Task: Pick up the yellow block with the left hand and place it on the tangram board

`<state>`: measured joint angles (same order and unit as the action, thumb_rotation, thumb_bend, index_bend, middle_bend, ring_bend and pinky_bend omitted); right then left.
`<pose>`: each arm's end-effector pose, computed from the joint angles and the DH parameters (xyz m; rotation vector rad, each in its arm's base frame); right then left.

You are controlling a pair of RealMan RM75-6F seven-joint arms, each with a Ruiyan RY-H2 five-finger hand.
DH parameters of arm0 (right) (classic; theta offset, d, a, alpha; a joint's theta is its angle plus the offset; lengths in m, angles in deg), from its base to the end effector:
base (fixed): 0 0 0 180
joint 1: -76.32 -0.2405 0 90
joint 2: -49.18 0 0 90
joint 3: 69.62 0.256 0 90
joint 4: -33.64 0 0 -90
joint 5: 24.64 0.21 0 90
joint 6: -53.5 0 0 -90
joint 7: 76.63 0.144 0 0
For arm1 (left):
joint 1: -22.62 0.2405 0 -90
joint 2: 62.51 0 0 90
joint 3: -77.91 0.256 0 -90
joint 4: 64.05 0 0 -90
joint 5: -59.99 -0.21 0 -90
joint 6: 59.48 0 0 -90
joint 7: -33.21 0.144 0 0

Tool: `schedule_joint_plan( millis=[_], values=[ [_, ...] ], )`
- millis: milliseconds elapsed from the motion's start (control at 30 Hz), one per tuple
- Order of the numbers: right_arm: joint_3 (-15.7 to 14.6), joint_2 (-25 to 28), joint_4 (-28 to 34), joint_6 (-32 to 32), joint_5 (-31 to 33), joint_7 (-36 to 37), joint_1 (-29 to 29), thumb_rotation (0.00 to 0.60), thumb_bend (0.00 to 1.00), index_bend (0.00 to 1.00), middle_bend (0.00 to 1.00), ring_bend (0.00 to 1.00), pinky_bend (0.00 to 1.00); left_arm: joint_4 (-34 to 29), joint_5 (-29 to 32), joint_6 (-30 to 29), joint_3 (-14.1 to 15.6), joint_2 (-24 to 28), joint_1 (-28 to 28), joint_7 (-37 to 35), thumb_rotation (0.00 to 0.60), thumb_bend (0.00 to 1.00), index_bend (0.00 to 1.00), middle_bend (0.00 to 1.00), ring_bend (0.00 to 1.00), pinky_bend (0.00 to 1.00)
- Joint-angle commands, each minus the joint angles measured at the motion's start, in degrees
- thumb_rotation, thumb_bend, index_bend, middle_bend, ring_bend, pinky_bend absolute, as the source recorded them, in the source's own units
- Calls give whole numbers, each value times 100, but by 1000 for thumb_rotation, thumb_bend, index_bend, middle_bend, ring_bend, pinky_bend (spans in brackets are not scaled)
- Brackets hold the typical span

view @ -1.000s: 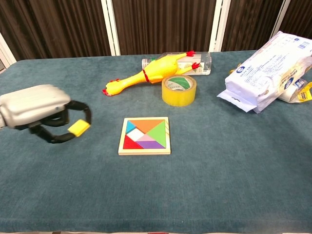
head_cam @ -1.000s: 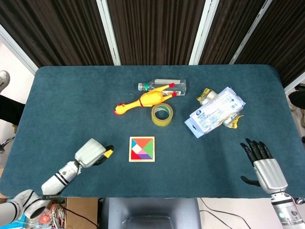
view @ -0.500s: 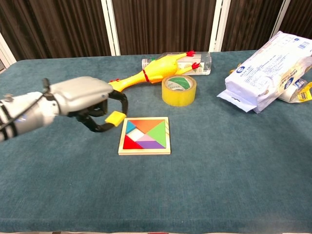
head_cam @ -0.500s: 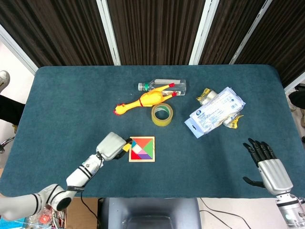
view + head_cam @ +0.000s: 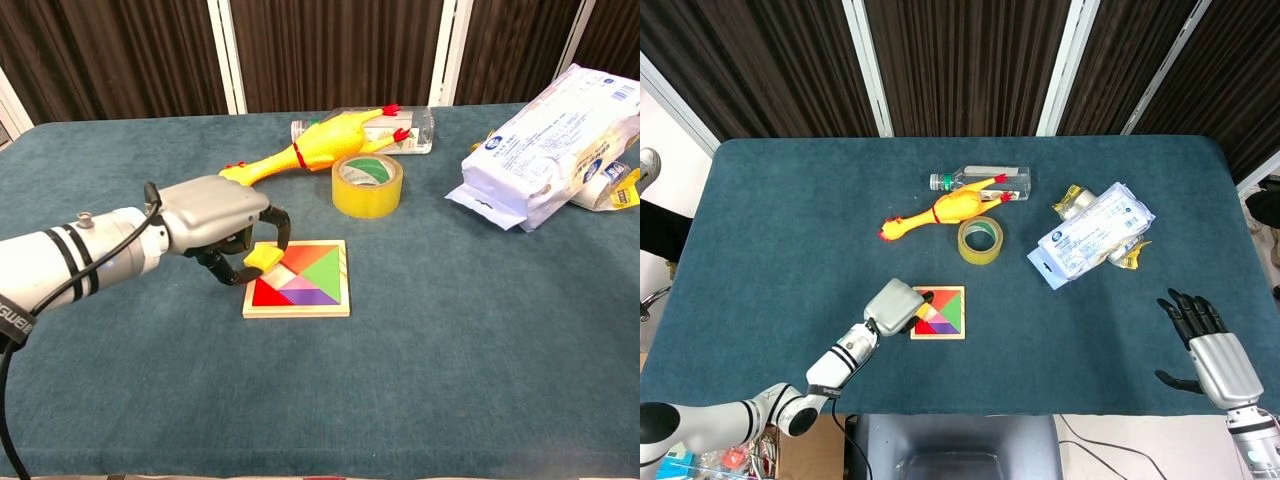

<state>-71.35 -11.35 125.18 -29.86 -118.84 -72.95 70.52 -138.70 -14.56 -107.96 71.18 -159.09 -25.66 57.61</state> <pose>-0.3065 -0.1676 0.1576 1.5782 -0.9115 0.8995 -0.1181 0.3380 -0.0723 -2.1820 -0.6046 -0.8373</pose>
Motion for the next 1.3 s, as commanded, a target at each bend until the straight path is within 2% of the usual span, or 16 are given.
schedule_joint_plan(
  millis=[33,367,1300],
  values=[
    [-6,18,-15,-29,-18,47,11,600,156,0,0,0,0,96,26,28,44,-82,-23,39,600,368,556,1000,1000,1000],
    [-10,37,-45,-66,-35,100,31,600,156,0,0,0,0,136,-52,-5,133,-241,-80,140,600,367,553,1000,1000,1000],
    [0,67,-58,-112,-39,200,54,600,156,0,0,0,0,119,304,-17,84,-376,-184,647,600,368,545,1000,1000,1000]
  ],
)
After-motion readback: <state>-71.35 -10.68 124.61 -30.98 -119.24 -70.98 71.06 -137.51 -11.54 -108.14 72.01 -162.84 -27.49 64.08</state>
